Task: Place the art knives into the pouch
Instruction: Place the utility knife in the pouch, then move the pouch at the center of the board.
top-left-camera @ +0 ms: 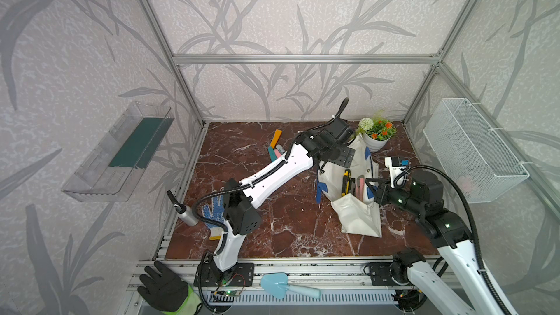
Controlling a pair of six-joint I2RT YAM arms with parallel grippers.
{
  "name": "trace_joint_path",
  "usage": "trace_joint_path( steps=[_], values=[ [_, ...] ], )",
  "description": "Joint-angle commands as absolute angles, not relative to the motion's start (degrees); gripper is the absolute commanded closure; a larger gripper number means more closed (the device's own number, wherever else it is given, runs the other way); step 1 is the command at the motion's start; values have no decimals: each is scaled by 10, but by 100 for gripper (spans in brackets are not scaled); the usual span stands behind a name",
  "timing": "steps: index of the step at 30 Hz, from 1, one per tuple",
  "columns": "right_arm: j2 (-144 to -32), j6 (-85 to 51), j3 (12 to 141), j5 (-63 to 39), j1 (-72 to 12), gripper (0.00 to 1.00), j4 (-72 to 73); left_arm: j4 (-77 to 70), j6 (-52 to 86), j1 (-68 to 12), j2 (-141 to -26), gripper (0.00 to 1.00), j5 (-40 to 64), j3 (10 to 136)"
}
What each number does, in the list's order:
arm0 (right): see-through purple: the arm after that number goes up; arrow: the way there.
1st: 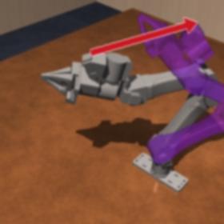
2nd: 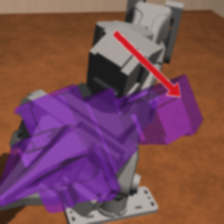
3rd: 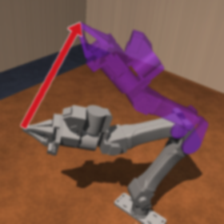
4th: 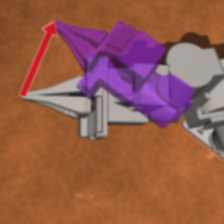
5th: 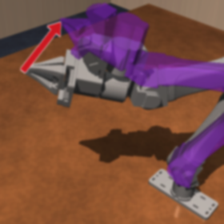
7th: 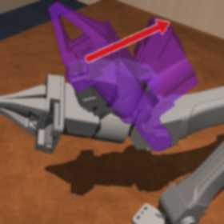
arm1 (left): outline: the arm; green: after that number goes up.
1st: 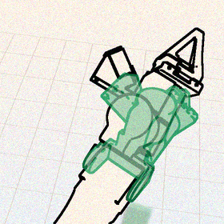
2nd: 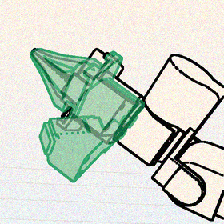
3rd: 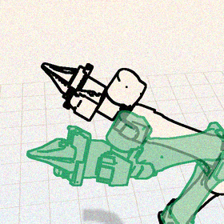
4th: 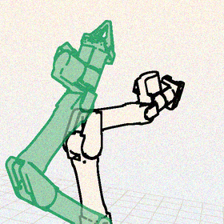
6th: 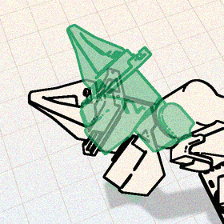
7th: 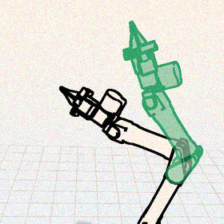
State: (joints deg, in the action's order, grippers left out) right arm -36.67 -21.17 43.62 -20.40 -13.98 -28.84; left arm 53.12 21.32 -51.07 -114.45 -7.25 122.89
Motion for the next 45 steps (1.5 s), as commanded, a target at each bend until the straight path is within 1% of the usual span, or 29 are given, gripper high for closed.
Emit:
trace_joint_path(
  steps=[1, 5, 11, 15, 20, 22, 27, 28, 29, 31, 33, 34, 37, 38, 45],
  values=[
    [-353, -191, 438, -192, -140, 100, -279, 537, 203, -499, -1085, 8, -152, 1184],
    [-347, -187, 435, -183, -140, 100, -283, 515, 211, -478, -1035, 5, -172, 1112],
    [-342, -182, 432, -177, -140, 100, -283, 486, 242, -411, -988, 5, -128, 1007],
    [-343, -185, 427, -165, -140, 100, -290, 469, 252, -370, -965, 5, -132, 942],
    [-341, -188, 429, -163, -140, 100, -312, 462, 262, -330, -962, 5, -123, 892],
    [-336, -188, 426, -147, -140, 100, -317, 453, 266, -318, -963, 5, -120, 877],
    [-324, -185, 427, -126, -140, 100, -335, 450, 270, -298, -980, 5, -104, 872],
    [-321, -182, 429, -121, -140, 98, -340, 448, 269, -298, -982, 5, -102, 871],
    [-319, -181, 430, -114, -140, 89, -345, 446, 268, -298, -983, 5, -102, 871],
    [-312, -181, 430, -96, -140, 60, -351, 440, 266, -297, -986, 5, -106, 867],
    [-306, -180, 433, -88, -140, 43, -358, 441, 265, -293, -992, 5, -106, 868],
    [-306, -179, 438, -85, -140, 38, -363, 441, 265, -290, -994, 5, -104, 867],
    [-313, -169, 457, -82, -140, 29, -385, 434, 265, -284, -999, 5, -96, 863],
    [-316, -165, 463, -80, -140, 28, -391, 432, 265, -281, -1001, 5, -94, 861],
    [-350, -152, 537, -74, -140, 22, -438, 408, 273, -253, -1017, 5, -63, 845]
  ],
)
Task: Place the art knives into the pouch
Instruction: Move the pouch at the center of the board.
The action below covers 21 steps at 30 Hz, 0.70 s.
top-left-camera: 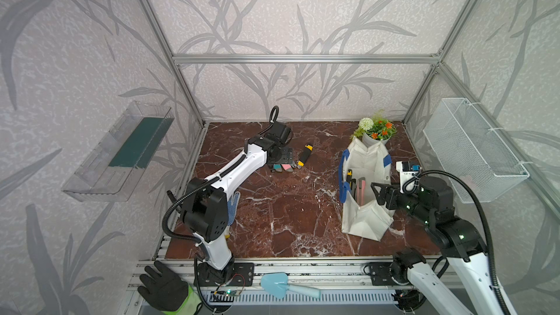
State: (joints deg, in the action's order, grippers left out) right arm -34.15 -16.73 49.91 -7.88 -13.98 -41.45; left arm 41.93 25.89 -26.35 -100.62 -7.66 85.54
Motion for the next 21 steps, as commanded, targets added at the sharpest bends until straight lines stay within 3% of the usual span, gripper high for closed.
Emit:
trace_joint_path(
  steps=[1, 14, 21],
  values=[
    [-356, -145, 546, -79, -140, 22, -441, 404, 275, -249, -1019, 5, -57, 842],
    [-468, -141, 618, -224, -145, 27, -443, 378, 282, -243, -1003, 6, -38, 800],
    [-569, -130, 656, -195, -217, 29, -438, 370, 286, -243, -967, 6, -26, 777]
  ],
)
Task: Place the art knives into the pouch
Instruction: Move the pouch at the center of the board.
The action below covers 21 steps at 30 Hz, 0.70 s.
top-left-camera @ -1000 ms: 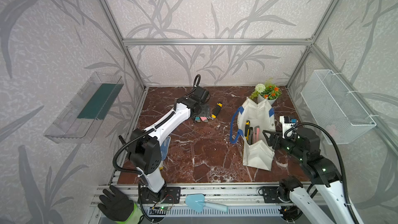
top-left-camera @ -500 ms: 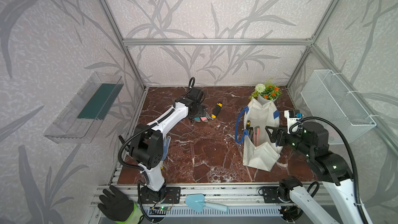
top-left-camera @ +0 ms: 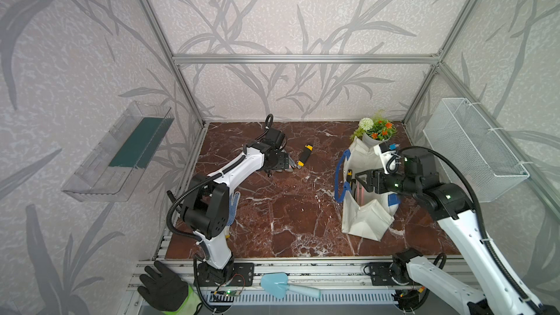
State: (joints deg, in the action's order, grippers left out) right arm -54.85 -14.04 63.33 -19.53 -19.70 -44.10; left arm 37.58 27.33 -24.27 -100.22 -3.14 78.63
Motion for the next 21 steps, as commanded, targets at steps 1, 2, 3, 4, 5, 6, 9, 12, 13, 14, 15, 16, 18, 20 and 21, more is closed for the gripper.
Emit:
trace_joint_path(
  steps=[1, 2, 3, 4, 5, 6, 9, 12, 13, 14, 15, 16, 18, 20, 21],
  values=[
    [-583, -131, 661, -189, -225, 29, -437, 369, 286, -243, -960, 6, -25, 773],
    [-595, -132, 665, -185, -230, 29, -435, 369, 286, -243, -956, 6, -26, 770],
    [-608, -132, 670, -178, -233, 30, -436, 367, 286, -243, -950, 6, -26, 767],
    [-620, -132, 674, -164, -237, 30, -436, 366, 286, -243, -945, 6, -27, 763],
    [-630, -132, 678, -146, -243, 31, -436, 364, 286, -243, -941, 6, -27, 760],
    [-642, -129, 684, -122, -253, 32, -437, 361, 286, -243, -937, 6, -26, 756],
    [-675, -120, 705, -50, -290, 33, -448, 360, 282, -243, -933, 6, -25, 754],
    [-705, -121, 718, -20, -310, 36, -450, 365, 275, -243, -935, 6, -30, 756],
    [-713, -124, 721, -17, -314, 38, -449, 366, 273, -243, -935, 6, -31, 757],
    [-719, -125, 722, -14, -316, 39, -447, 367, 272, -243, -935, 6, -32, 758],
    [-726, -126, 724, -9, -318, 40, -443, 366, 271, -243, -935, 6, -33, 758],
    [-732, -126, 724, 0, -321, 42, -440, 365, 271, -243, -935, 6, -33, 758],
    [-743, -127, 729, 18, -322, 48, -439, 362, 270, -243, -934, 6, -31, 757],
    [-755, -129, 735, 23, -323, 55, -443, 361, 270, -243, -934, 6, -30, 756],
    [-760, -129, 740, 20, -323, 59, -444, 360, 270, -243, -934, 6, -30, 756]
  ],
)
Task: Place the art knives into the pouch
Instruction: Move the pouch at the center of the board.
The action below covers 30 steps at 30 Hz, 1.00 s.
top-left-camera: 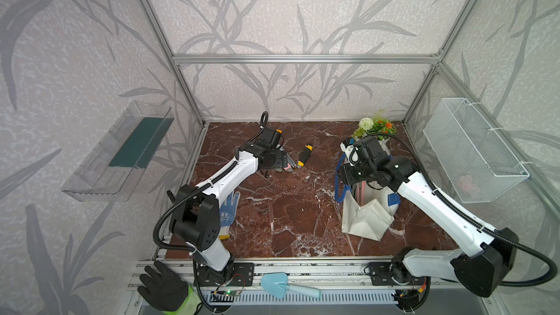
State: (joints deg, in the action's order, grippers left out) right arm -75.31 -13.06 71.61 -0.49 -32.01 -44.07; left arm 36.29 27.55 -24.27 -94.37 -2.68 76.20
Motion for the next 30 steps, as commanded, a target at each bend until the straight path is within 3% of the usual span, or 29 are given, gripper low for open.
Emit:
trace_joint_path(
  steps=[1, 5, 8, 23, 28, 30],
  values=[
    [-765, -130, 744, 13, -323, 65, -443, 359, 269, -243, -935, 6, -30, 756],
    [-782, -123, 764, -25, -326, 93, -435, 360, 266, -242, -935, 6, -33, 753],
    [-798, -109, 796, -32, -343, 99, -437, 361, 264, -242, -927, 6, -30, 749],
    [-960, -102, 981, -22, -371, 99, -476, 348, 260, -228, -917, 6, -30, 728],
    [-921, -115, 966, -44, -372, 46, -454, 347, 271, -212, -923, 5, 6, 738],
    [-901, -119, 958, -52, -379, 30, -448, 347, 274, -209, -927, 6, 9, 744]
  ],
)
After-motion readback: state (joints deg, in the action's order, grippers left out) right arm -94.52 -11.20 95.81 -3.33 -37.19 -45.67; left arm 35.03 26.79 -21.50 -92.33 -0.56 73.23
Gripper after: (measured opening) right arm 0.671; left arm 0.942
